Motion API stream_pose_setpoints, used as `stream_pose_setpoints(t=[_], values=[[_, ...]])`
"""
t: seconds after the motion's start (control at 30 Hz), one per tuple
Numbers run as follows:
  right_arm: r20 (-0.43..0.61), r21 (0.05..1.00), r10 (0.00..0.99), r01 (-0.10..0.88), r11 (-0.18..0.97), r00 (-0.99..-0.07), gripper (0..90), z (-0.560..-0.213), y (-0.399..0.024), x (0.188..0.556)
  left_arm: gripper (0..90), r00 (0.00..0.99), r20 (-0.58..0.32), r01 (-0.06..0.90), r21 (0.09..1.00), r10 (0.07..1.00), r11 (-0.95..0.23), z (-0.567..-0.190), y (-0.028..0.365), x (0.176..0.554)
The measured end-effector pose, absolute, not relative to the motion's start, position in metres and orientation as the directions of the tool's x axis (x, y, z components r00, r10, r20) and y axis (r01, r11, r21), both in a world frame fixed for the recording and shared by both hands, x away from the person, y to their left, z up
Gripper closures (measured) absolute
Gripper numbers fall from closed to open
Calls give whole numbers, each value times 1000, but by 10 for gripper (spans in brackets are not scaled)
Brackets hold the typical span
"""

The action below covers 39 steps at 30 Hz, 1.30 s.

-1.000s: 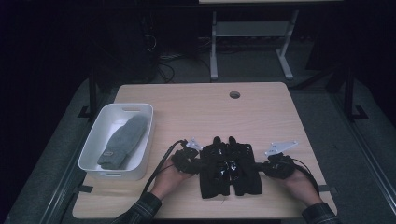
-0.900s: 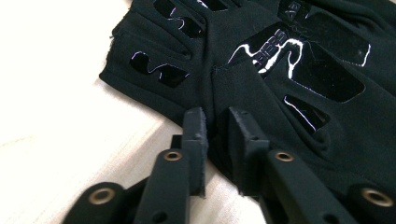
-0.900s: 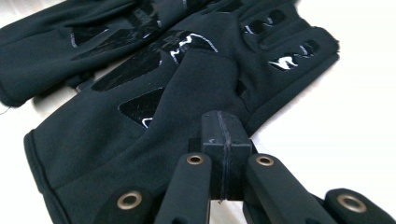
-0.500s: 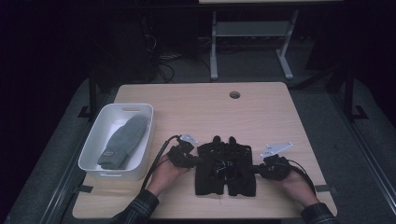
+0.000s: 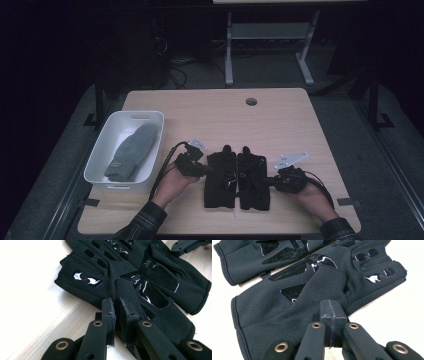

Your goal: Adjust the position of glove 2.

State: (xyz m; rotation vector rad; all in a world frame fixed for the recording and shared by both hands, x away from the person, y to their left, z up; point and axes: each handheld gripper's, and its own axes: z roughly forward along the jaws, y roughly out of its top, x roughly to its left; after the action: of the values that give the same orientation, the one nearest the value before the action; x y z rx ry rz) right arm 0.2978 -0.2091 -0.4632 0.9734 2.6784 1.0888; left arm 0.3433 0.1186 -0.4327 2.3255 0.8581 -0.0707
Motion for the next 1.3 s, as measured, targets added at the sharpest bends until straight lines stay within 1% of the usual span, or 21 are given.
stream_pose_setpoints(t=[0.17,0.4,0.6,0.63,0.73,0.97,1.3], values=[[145,654,590,524,546,-794,900,-463,-206,298,821,790,-272,592,572,549,-568,-429,115,344],[134,659,579,508,554,-804,900,-464,-196,303,822,790,-322,593,621,522,-513,-415,115,347],[135,659,577,508,555,-805,900,-465,-187,306,823,793,-341,590,637,505,-497,-410,113,353],[130,662,576,503,555,-807,900,-465,-186,307,823,791,-358,594,646,497,-480,-408,112,354],[132,661,575,504,556,-808,900,-465,-184,308,825,791,-372,594,656,485,-466,-404,110,356],[146,664,570,508,549,-808,900,-466,-174,315,825,798,-375,585,670,471,-457,-398,102,359],[128,669,559,488,561,-819,900,-466,-163,322,826,799,-392,587,671,456,-453,-402,84,362]])
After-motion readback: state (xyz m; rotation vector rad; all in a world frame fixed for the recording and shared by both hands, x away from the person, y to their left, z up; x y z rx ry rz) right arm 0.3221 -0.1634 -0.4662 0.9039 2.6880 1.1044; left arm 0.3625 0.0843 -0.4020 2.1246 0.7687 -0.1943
